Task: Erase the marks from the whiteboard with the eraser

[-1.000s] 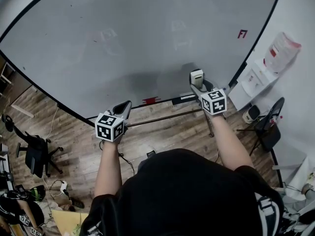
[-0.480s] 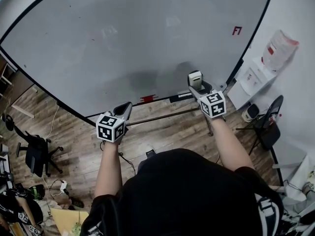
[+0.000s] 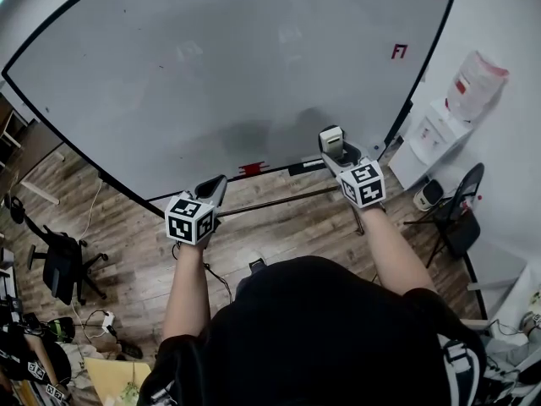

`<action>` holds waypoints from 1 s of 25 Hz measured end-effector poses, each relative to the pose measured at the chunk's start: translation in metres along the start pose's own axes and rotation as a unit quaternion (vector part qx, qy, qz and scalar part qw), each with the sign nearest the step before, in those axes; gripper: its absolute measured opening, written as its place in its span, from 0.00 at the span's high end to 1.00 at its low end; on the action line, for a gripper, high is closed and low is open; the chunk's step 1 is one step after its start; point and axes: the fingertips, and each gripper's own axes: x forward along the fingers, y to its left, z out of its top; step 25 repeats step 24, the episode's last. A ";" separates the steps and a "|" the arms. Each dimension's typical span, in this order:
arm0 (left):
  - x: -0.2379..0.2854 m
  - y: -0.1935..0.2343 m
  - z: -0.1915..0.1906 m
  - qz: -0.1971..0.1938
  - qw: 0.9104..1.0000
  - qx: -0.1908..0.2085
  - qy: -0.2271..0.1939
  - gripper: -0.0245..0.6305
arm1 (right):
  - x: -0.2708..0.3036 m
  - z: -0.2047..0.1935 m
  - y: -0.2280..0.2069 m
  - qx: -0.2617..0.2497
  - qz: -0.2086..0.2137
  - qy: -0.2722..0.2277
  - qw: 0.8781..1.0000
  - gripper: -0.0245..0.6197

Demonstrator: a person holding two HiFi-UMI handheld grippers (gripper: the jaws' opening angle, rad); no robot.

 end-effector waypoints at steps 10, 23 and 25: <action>-0.006 -0.014 -0.003 0.003 1.000 -0.008 -0.009 0.94 | -0.016 -0.005 0.001 -0.007 0.002 0.000 1.000 0.60; -0.012 -0.029 0.003 0.011 1.000 -0.009 -0.018 0.94 | -0.034 -0.006 -0.004 -0.011 0.004 -0.007 1.000 0.60; -0.012 -0.030 0.004 0.011 1.000 -0.009 -0.019 0.94 | -0.035 -0.006 -0.004 -0.010 0.004 -0.008 1.000 0.60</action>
